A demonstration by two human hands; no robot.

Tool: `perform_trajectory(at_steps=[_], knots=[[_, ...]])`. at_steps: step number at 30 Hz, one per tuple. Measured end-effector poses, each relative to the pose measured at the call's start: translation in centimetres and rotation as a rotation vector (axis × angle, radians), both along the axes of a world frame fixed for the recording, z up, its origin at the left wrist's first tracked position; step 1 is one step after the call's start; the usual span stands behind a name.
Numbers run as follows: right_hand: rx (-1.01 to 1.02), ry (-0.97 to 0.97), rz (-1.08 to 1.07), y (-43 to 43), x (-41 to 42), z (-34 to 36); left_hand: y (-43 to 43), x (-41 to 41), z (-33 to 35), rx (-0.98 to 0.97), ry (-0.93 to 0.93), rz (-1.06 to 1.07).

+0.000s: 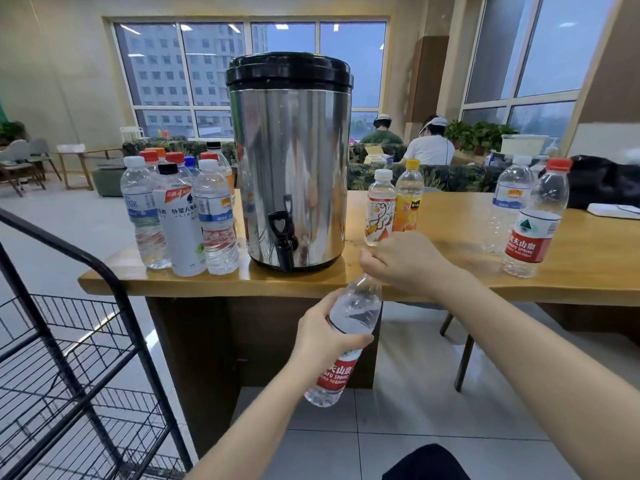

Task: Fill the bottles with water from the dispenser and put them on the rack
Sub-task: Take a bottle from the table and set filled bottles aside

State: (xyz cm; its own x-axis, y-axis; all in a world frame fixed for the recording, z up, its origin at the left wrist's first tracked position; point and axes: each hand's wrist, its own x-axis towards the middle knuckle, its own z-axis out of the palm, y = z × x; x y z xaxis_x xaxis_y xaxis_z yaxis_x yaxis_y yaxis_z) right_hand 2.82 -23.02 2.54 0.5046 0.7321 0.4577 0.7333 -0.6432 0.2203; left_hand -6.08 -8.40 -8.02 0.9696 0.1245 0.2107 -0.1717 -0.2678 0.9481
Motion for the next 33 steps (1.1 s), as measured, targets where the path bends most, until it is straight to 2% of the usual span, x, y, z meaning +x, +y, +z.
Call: perform_trajectory(at_steps=[2, 3, 6, 8, 11, 14, 15, 17, 18, 21, 23, 25, 29, 33], knots=[[-0.071, 0.027, -0.149, 0.1, 0.0, -0.4, -0.5, 0.2, -0.2, 0.11, -0.071, 0.085], [-0.1, -0.005, -0.16, -0.1, -0.2, -0.1, -0.3, 0.3, -0.2, 0.087, -0.042, 0.069], [-0.029, -0.064, 0.037, -0.5, 0.8, 0.4, 1.0, 0.7, 0.4, -0.158, 0.148, -0.141], [0.005, -0.017, 0.156, -0.6, 1.5, 0.5, 1.4, 0.7, 1.0, -0.197, 0.189, -0.249], [0.036, 0.023, 0.027, -0.2, 1.9, 0.5, 0.2, 0.9, 1.3, -0.15, 0.108, -0.14], [-0.008, 0.016, -0.267, 0.4, 1.9, 0.9, -1.3, 1.5, 0.9, -0.1, 0.019, -0.033], [-0.03, -0.026, -0.296, 0.2, 1.9, 1.2, -1.6, 1.6, 0.9, -0.112, 0.016, -0.029], [0.037, -0.041, -0.214, -0.3, 1.6, 1.6, -1.6, 1.9, 1.3, -0.184, 0.047, -0.059], [0.148, 0.029, -0.16, -0.8, 1.4, 1.6, -1.6, 2.0, 1.7, -0.235, 0.054, -0.085], [0.707, 0.428, 0.017, -2.1, 1.2, 0.4, -1.8, 2.7, 4.2, -0.335, 0.006, -0.071], [0.925, 0.605, -0.006, -3.1, 1.9, -1.5, -2.1, 4.3, 6.0, -0.374, -0.048, -0.029], [0.95, 0.673, -0.08, -3.7, 2.8, -3.4, -2.5, 6.6, 7.8, -0.381, -0.109, 0.001], [0.851, 0.773, -0.117, -3.7, 5.3, -5.4, -3.7, 12.6, 9.6, -0.292, -0.189, 0.139], [0.761, 0.714, -0.157, -2.0, 8.1, -6.5, -5.1, 17.9, 8.5, -0.158, -0.25, 0.29]])
